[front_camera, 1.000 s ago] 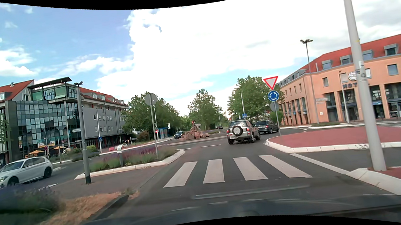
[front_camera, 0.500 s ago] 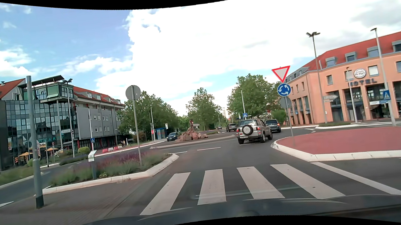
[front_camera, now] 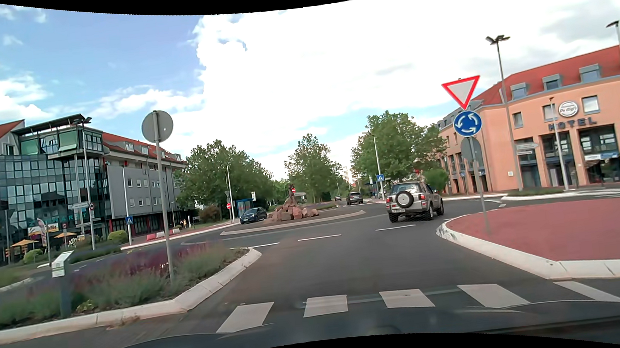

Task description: Follow the waypoints while adhering to traffic rules and regulations

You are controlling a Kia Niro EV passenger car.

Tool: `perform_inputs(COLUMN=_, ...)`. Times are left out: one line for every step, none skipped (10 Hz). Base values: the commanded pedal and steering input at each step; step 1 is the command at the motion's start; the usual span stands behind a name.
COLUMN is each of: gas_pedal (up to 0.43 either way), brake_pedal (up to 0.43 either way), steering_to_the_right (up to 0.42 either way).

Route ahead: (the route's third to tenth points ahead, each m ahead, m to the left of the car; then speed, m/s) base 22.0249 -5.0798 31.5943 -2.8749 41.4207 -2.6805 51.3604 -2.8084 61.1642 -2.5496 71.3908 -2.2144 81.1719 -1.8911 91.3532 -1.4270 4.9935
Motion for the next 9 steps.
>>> perform_inputs(gas_pedal=0.110, brake_pedal=0.000, steering_to_the_right=0.002)
perform_inputs(gas_pedal=0.110, brake_pedal=0.000, steering_to_the_right=0.002)
perform_inputs(gas_pedal=0.110, brake_pedal=0.000, steering_to_the_right=0.002)
perform_inputs(gas_pedal=0.110, brake_pedal=0.000, steering_to_the_right=0.005)
perform_inputs(gas_pedal=0.110, brake_pedal=0.000, steering_to_the_right=0.009)
perform_inputs(gas_pedal=0.110, brake_pedal=0.000, steering_to_the_right=0.012)
perform_inputs(gas_pedal=0.110, brake_pedal=0.000, steering_to_the_right=0.021)
perform_inputs(gas_pedal=0.087, brake_pedal=0.000, steering_to_the_right=0.033)
perform_inputs(gas_pedal=0.067, brake_pedal=0.000, steering_to_the_right=0.045)
